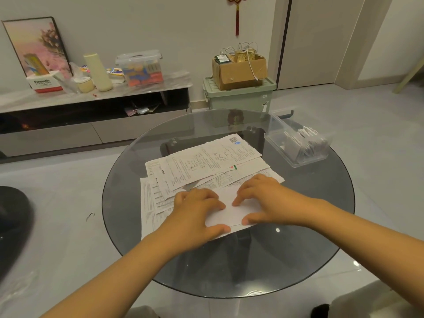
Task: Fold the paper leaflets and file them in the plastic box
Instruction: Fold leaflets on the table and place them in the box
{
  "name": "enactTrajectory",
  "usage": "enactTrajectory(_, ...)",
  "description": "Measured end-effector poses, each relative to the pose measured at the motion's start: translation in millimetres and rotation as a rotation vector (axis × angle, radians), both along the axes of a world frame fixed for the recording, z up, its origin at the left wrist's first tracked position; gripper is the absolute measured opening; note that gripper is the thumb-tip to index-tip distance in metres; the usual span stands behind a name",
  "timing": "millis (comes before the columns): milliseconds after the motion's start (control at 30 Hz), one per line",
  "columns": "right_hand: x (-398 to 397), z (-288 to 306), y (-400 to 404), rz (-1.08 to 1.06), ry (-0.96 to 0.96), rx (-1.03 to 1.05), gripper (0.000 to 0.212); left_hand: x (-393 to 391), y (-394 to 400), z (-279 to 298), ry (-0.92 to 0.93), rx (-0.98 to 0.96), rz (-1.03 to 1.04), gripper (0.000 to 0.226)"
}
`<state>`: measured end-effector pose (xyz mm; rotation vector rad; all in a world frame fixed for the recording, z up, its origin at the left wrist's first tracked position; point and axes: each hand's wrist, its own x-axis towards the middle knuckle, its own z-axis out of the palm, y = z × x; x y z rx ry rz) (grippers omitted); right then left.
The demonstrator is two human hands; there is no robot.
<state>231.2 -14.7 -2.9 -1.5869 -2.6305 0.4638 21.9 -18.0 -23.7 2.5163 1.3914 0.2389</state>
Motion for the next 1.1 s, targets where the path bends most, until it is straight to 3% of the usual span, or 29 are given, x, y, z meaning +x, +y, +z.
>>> enactTrajectory(167, 2, 1, -1, 0.033, -0.001, 0.004, 0.047, 0, 2, 3, 0.06, 0.028, -0.066, 0.049)
enactTrajectory(333, 1, 9, -7, 0.029, 0.013, 0.025, 0.036, 0, 0, 10, -0.031, 0.045, -0.063, 0.032)
enactTrajectory(567, -2, 11, -10, 0.023, -0.005, 0.077, 0.022, -1, -1, 13, -0.06, 0.009, -0.043, 0.045)
enactTrajectory(733, -6, 11, -8, -0.062, 0.064, 0.107, 0.02, 0, -2, 16, -0.087, -0.008, -0.01, 0.022)
enactTrajectory(833, -7, 7, -4, -0.112, 0.087, 0.111, 0.021, 1, 1, 13, -0.145, -0.019, 0.056, 0.028)
enactTrajectory(967, -6, 0, 3, -0.151, 0.047, 0.039, 0.043, 1, 6, 3, -0.114, -0.041, 0.087, 0.046)
enactTrajectory(1100, -4, 0, 6, -0.144, 0.008, 0.011, 0.038, 0, 8, 0, -0.074, 0.042, 0.108, 0.042)
